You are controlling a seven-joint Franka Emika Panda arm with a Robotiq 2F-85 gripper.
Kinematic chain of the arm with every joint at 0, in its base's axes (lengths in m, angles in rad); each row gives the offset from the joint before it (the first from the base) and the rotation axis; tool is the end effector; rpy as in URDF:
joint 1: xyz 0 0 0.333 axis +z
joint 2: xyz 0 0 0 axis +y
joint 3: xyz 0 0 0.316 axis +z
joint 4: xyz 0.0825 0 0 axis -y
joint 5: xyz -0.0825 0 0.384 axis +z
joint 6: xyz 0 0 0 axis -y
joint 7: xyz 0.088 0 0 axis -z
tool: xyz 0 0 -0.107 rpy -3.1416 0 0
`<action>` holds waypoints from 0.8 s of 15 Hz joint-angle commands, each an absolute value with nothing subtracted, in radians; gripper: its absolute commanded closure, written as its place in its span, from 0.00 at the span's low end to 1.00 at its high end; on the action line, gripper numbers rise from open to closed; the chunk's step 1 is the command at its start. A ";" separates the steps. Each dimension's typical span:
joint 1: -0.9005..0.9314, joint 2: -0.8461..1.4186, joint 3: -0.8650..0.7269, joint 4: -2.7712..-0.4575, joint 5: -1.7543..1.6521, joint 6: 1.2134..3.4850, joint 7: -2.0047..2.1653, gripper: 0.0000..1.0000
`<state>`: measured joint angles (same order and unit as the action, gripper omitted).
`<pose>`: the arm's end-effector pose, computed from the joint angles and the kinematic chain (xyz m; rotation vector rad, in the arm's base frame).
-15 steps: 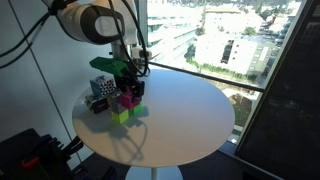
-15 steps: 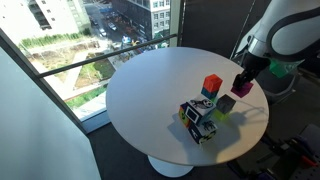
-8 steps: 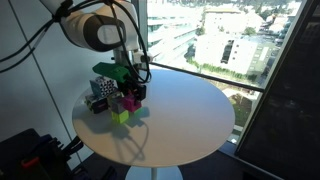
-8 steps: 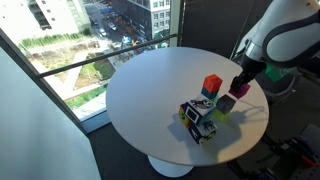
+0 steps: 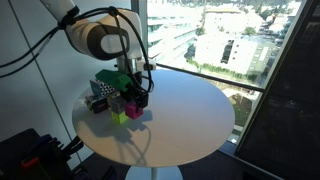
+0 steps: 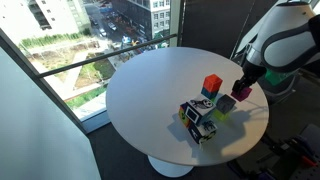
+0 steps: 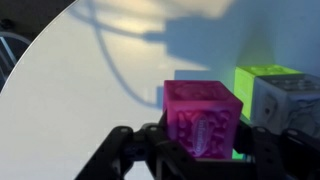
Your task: Put the pink block on the table
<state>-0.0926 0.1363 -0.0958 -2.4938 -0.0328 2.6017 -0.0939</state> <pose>0.4612 -0.0882 0.2312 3.1143 -0.1019 -0.0496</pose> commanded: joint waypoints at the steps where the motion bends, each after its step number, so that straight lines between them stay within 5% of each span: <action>1: -0.111 0.148 -0.102 -2.508 -0.029 2.630 -0.119 0.75; 12: -0.136 0.214 -0.094 -2.505 -0.023 2.713 -0.198 0.75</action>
<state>-0.1179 0.2035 -0.1018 -2.5058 -0.0327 2.6827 -0.1558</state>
